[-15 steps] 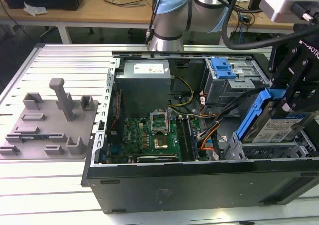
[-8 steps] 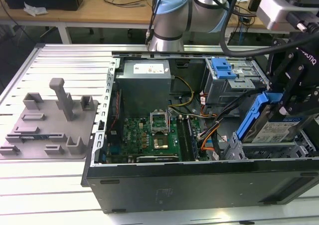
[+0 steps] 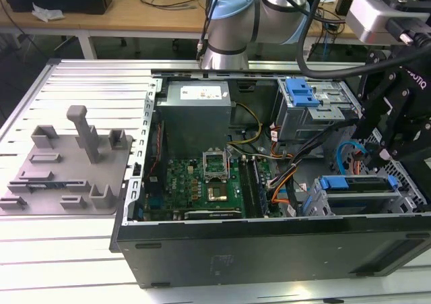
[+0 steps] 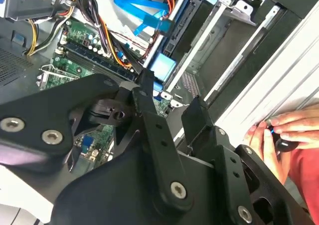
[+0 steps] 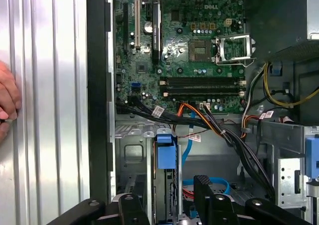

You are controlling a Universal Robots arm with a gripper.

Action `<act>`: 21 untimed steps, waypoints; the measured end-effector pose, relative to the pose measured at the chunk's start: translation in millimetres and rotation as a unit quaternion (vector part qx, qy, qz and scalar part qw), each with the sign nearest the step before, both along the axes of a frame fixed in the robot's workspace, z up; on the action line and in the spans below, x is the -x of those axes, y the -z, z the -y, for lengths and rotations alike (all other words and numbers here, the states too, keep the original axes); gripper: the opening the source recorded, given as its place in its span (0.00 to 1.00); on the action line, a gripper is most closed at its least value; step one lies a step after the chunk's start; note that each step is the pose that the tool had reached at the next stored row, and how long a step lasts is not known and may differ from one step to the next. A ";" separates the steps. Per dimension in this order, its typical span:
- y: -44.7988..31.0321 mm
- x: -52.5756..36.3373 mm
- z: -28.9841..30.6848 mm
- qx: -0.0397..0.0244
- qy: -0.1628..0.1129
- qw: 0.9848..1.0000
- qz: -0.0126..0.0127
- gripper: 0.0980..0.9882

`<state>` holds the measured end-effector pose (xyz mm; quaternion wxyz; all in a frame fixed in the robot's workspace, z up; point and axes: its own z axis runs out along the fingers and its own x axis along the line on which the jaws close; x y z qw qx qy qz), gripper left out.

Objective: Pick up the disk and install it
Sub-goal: 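Insert the disk into the insertion slot, then insert the first disk wire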

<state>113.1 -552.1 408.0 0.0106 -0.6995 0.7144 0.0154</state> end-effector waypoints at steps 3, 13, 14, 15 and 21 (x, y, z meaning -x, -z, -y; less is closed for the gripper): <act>0.1 0.0 0.0 0.000 0.000 1.000 0.000 0.46; 0.0 0.0 -0.6 0.000 0.000 1.000 0.000 0.46; 0.0 0.0 -0.9 0.000 0.000 1.000 0.000 0.46; 0.1 0.0 -0.9 0.000 0.000 1.000 0.000 0.46; 0.0 0.0 -11.4 0.017 0.000 1.000 0.000 0.46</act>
